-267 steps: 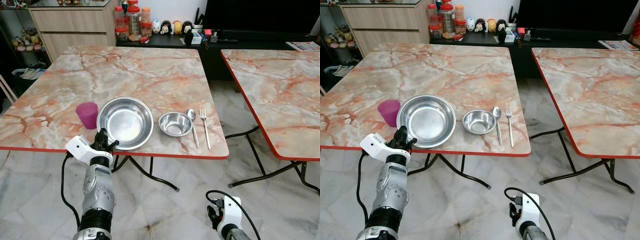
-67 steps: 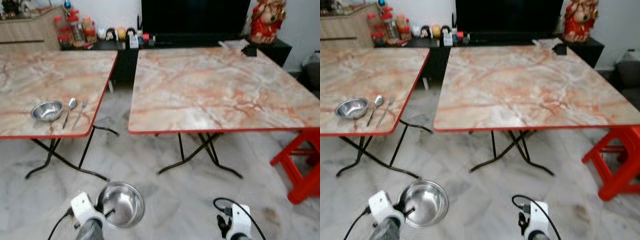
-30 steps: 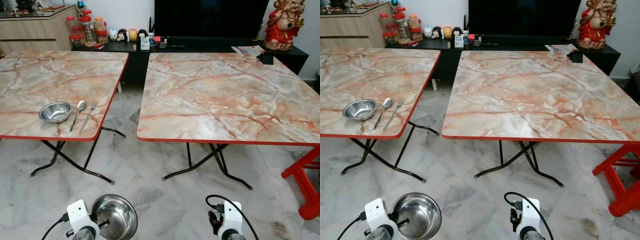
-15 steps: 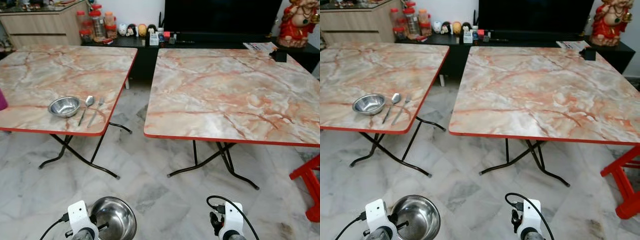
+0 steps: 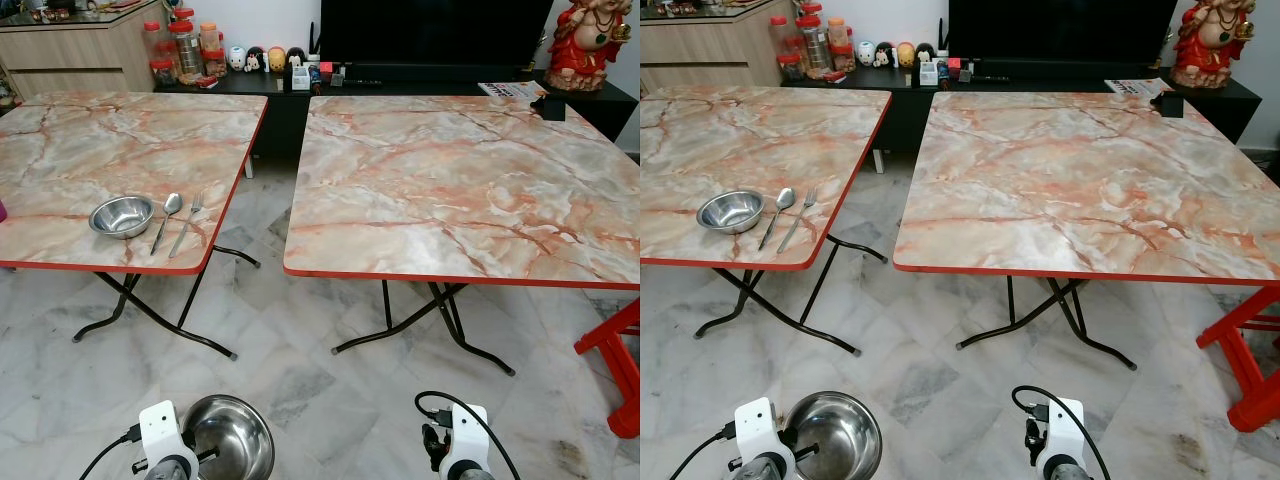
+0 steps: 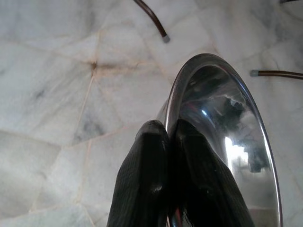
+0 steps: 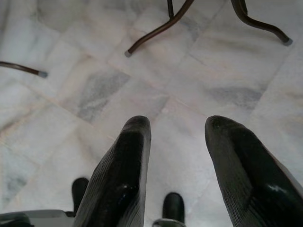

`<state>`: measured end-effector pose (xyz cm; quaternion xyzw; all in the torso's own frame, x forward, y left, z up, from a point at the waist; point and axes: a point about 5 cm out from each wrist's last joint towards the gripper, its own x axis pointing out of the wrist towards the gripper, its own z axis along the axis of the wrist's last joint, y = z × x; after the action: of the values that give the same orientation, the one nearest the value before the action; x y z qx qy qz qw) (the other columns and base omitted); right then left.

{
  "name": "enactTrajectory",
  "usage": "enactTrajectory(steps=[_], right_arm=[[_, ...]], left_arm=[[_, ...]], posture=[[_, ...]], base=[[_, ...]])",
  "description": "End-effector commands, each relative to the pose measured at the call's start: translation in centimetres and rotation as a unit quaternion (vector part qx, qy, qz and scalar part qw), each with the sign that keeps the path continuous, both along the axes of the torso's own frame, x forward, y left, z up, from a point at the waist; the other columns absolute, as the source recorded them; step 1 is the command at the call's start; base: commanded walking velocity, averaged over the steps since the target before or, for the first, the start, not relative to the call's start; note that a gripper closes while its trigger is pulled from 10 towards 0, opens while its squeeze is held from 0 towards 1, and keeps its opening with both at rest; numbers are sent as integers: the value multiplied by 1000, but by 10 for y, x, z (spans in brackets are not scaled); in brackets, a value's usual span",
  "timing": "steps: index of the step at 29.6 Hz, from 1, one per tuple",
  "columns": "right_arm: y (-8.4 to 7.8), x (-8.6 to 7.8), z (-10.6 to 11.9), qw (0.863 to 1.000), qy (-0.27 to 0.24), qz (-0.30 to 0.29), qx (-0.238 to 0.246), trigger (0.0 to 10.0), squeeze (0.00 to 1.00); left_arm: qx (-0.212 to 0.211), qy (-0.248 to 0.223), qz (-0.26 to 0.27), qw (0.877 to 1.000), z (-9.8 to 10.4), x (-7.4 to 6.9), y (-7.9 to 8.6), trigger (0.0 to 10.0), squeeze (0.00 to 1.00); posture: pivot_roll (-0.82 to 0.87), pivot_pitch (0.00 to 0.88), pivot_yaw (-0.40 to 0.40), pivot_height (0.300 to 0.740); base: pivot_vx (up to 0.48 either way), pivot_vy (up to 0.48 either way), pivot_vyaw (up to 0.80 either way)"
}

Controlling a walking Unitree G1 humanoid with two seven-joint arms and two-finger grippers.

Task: Setting the table

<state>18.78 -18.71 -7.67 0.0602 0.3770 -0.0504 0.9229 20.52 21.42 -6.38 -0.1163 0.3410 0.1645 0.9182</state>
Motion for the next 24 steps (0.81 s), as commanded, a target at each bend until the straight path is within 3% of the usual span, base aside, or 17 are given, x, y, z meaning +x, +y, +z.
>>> enactTrajectory(steps=[1,14,19,24], right_arm=[[-1,1,1,1000,-3,0,-7,10000,0],[-4,0,1,1000,-4,-12,-10,10000,0],[-5,0,1,1000,-4,-16,-12,10000,0],[-7,1,1,1000,-4,-17,-12,10000,0]], left_arm=[[8,9,-5,1000,-1,-2,2,10000,0],[8,14,-8,1000,-3,-5,2,10000,0],[8,14,-10,1000,-3,-4,1,10000,0],[8,13,-9,1000,-2,-4,0,10000,0]], posture=[[-12,0,9,740],[-12,0,8,740],[-13,0,6,740],[-17,0,6,740]], base=[[0,0,494],[0,0,0],[49,-257,492],[251,-327,0]])
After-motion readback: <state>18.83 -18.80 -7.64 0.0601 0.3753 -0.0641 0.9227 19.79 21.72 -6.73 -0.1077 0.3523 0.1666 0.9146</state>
